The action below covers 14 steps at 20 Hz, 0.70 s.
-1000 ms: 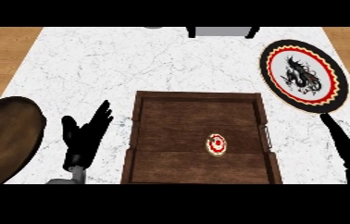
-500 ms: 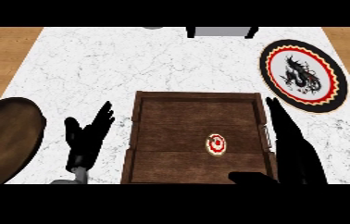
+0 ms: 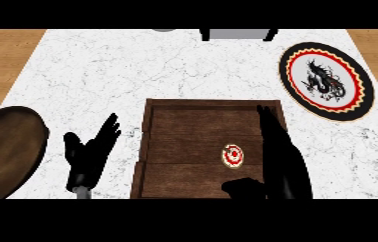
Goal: Pick the cupcake from the tray and place it in the plate
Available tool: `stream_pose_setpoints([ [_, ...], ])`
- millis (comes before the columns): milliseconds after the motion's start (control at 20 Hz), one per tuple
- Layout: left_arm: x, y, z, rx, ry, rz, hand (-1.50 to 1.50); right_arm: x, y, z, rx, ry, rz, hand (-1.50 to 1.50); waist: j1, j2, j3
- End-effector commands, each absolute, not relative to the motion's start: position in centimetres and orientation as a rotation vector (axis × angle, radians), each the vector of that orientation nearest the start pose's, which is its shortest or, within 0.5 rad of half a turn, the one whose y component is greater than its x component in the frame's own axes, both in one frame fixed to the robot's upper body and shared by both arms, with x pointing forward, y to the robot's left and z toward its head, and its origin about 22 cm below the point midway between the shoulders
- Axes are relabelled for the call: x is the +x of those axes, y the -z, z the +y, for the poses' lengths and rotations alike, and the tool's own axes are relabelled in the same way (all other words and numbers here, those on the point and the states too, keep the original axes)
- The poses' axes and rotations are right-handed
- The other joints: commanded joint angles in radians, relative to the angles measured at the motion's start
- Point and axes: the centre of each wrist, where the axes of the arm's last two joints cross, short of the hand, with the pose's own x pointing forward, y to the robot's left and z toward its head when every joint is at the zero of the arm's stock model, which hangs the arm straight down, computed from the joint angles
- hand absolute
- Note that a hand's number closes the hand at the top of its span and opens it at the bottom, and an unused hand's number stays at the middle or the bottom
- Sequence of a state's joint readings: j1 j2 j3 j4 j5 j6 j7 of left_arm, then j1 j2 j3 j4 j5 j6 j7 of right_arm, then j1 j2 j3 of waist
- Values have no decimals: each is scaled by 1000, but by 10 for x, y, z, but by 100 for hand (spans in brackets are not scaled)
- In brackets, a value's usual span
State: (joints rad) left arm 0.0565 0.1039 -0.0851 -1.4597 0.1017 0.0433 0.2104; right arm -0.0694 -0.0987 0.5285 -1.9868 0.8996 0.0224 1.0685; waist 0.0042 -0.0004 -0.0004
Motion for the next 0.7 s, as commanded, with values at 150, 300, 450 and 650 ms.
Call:
stream_pose_setpoints([
  [150,237,25,231,4,3,-1188,0,206,-89,-98,-798,-586,-1038,-150,-3,0,0],
  [300,236,39,237,18,28,-1179,0,200,-87,-96,-858,-606,-993,-150,-5,0,0],
  [450,226,46,230,12,11,-1184,0,206,-79,-103,-893,-593,-955,-150,-5,0,0],
  [650,242,27,245,21,5,-1205,0,205,-68,-106,-881,-609,-926,-150,-5,0,0],
])
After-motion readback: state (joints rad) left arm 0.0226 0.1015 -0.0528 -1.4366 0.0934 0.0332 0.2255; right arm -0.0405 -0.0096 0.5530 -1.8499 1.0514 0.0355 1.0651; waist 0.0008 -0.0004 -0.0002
